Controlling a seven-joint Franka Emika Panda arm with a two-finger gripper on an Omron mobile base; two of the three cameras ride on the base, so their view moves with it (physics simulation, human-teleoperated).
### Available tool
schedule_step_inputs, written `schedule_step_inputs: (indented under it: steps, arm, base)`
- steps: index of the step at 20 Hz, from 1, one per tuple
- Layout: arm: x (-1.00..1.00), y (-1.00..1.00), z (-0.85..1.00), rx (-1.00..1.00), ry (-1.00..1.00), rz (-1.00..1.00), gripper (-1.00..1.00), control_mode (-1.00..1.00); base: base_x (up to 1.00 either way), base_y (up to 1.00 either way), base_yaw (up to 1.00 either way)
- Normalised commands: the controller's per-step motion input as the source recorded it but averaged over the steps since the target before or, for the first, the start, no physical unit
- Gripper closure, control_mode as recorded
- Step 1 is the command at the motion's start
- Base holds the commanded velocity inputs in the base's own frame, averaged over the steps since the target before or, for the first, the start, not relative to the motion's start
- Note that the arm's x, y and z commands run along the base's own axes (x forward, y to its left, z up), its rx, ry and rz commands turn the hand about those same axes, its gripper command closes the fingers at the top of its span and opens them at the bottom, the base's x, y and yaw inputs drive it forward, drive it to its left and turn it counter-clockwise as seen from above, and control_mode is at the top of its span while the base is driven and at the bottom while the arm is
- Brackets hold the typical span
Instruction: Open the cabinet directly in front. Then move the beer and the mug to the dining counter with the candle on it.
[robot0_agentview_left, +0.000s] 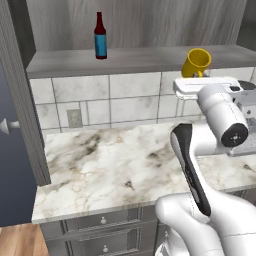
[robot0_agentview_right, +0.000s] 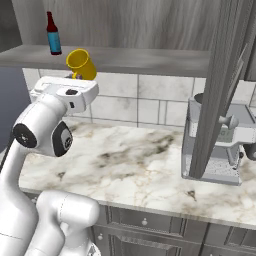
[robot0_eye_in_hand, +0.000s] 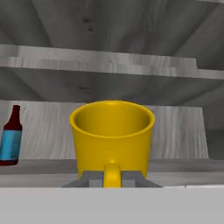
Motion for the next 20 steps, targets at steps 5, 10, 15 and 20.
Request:
schedule_step_inputs:
  steps: [5, 10, 15, 20]
  arm:
    - [0.00, 0.08, 0.00, -0.06, 0.13, 0.00, 1.00, -1.00]
    - [-0.06, 0.00, -0.06, -0.01, 0.01, 0.02, 1.00, -1.00]
    - [0.00, 0.00, 0.00, 0.00, 0.00, 0.00, 1.00, 1.00]
    - [0.00, 0.00, 0.00, 0.00, 0.00, 0.00, 1.00, 1.00]
  base:
    - [0.00, 0.00, 0.00]
    - [0.00, 0.00, 0.00]
    - [-0.43, 0.00, 0.28]
    - [-0.62, 0.00, -0.26]
